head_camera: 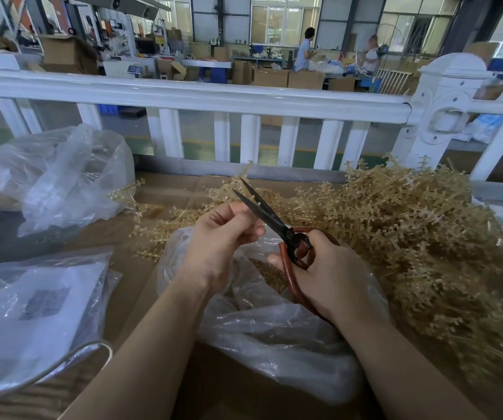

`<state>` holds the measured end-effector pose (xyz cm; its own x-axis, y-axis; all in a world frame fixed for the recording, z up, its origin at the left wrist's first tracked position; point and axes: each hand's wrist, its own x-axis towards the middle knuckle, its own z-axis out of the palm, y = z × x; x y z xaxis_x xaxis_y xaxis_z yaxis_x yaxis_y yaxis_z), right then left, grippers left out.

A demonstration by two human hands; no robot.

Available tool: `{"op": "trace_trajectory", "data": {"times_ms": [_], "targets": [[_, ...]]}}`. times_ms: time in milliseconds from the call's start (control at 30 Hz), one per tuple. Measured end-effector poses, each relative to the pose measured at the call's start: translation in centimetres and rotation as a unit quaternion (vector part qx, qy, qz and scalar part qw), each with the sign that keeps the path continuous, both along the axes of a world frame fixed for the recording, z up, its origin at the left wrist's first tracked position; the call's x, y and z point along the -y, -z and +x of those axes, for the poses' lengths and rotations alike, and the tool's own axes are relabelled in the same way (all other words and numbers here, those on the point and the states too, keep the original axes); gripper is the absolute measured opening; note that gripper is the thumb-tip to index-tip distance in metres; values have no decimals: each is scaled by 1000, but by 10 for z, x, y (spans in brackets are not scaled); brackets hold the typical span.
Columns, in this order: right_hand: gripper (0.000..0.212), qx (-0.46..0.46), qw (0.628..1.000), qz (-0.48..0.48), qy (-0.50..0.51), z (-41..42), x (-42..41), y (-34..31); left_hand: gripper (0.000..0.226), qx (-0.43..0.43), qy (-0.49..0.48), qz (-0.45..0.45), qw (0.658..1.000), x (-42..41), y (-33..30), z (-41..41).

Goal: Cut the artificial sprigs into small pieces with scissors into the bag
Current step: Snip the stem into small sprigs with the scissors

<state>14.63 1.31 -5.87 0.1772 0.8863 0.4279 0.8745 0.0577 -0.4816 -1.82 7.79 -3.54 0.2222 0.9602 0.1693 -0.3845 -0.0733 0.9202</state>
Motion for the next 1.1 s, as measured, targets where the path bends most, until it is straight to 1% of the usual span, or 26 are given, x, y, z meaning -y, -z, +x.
{"op": "trace_trajectory", "data": {"times_ms": [133,300,467,633,767,867,1000,1100], "targets": [[62,6,1000,7,2,0,0,0,7,4,-7,3,1000,0,1,0],[66,17,1000,18,1,1,0,2,11,9,-10,9,1000,1,0,0],[64,7,1000,18,-10,1,-2,3,7,24,-5,-3,1000,1,-1,0],[51,-10,999,31,-22,1,-3,5,11,37,-11,-11,999,1,-1,1],[62,-17,999,24,-14,2,-4,7,13,34,-24,-11,999,0,-1,1],[61,-10,1000,27,-9,2,-4,7,15,20,-36,5,999,2,-2,1],[71,-2,1000,26,0,2,-4,8,20,-6,-46,29,999,3,-2,1],[67,-2,999,33,4,2,-3,7,18,-32,-39,61,997,5,0,2]]}}
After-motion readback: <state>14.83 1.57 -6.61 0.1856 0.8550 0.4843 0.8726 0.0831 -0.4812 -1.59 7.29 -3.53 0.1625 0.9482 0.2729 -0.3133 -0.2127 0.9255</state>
